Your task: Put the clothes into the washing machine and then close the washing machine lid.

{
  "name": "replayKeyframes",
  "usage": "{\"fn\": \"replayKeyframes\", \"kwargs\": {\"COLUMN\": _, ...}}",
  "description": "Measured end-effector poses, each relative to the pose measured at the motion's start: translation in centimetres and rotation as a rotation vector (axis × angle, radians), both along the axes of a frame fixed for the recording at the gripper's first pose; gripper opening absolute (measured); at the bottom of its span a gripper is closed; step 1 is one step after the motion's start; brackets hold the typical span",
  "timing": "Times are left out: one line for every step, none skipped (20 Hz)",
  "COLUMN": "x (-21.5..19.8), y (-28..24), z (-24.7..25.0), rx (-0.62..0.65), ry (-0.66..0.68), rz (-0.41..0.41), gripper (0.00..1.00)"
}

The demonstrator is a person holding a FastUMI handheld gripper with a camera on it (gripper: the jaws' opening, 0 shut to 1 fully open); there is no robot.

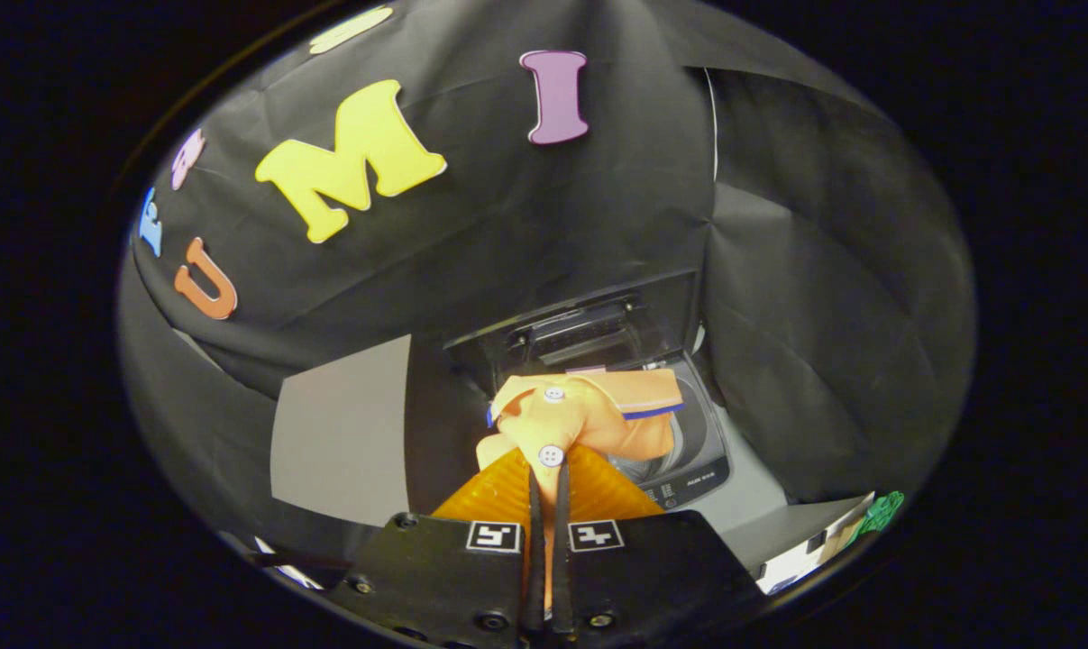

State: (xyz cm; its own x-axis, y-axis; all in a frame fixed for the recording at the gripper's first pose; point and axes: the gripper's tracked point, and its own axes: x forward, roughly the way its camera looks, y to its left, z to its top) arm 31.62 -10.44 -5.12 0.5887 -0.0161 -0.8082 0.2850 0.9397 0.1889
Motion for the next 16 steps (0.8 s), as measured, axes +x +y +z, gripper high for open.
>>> {"fn": "replayKeyframes", "kwargs": {"x": 0.2, "y": -0.4, "z": -0.4, "rx": 0.003, "ry": 0.005, "rz": 0.0, "gripper": 0.06}}
{"fn": "replayKeyframes", "kwargs": {"x": 0.4, "y": -0.8, "z": -0.8, "rx": 0.004, "ry": 0.01, "rz": 0.002, "gripper": 0.06}}
{"fn": "replayKeyframes", "kwargs": {"x": 0.7, "y": -1.2, "z": -1.1, "rx": 0.005, "ry": 0.012, "rz": 0.001, "gripper": 0.06}}
{"fn": "replayKeyframes", "kwargs": {"x": 0.7, "y": -1.6, "z": -1.2, "rx": 0.004, "ry": 0.015, "rz": 0.003, "gripper": 0.07}}
{"fn": "replayKeyframes", "kwargs": {"x": 0.8, "y": -2.0, "z": -1.6, "rx": 0.004, "ry": 0.018, "rz": 0.001, "gripper": 0.07}}
{"fn": "replayKeyframes", "kwargs": {"x": 0.8, "y": -2.4, "z": -1.9, "rx": 0.004, "ry": 0.02, "rz": 0.001, "gripper": 0.06}}
{"fn": "replayKeyframes", "kwargs": {"x": 0.9, "y": -2.8, "z": -2.1, "rx": 0.003, "ry": 0.024, "rz": -0.003, "gripper": 0.07}}
{"fn": "replayKeyframes", "kwargs": {"x": 1.0, "y": -3.2, "z": -2.4, "rx": 0.002, "ry": 0.029, "rz": -0.004, "gripper": 0.06}}
{"fn": "replayKeyframes", "kwargs": {"x": 1.1, "y": -3.5, "z": -2.9, "rx": 0.002, "ry": 0.034, "rz": -0.004, "gripper": 0.06}}
{"fn": "replayKeyframes", "kwargs": {"x": 1.2, "y": -3.7, "z": -3.3, "rx": 0.002, "ry": 0.039, "rz": -0.003, "gripper": 0.06}}
{"fn": "replayKeyframes", "kwargs": {"x": 1.5, "y": -3.8, "z": -3.5, "rx": 0.002, "ry": 0.04, "rz": -0.001, "gripper": 0.06}}
{"fn": "replayKeyframes", "kwargs": {"x": 1.5, "y": -3.9, "z": -3.7, "rx": -0.002, "ry": 0.039, "rz": 0.005, "gripper": 0.06}}
{"fn": "replayKeyframes", "kwargs": {"x": 1.8, "y": -4.0, "z": -4.1, "rx": -0.008, "ry": 0.039, "rz": 0.007, "gripper": 0.06}}
{"fn": "replayKeyframes", "kwargs": {"x": 2.1, "y": -4.1, "z": -4.5, "rx": -0.011, "ry": 0.039, "rz": 0.009, "gripper": 0.06}}
{"fn": "replayKeyframes", "kwargs": {"x": 2.5, "y": -4.1, "z": -4.9, "rx": -0.013, "ry": 0.041, "rz": 0.007, "gripper": 0.06}}
{"fn": "replayKeyframes", "kwargs": {"x": 2.7, "y": -4.1, "z": -5.3, "rx": -0.015, "ry": 0.045, "rz": 0.009, "gripper": 0.06}}
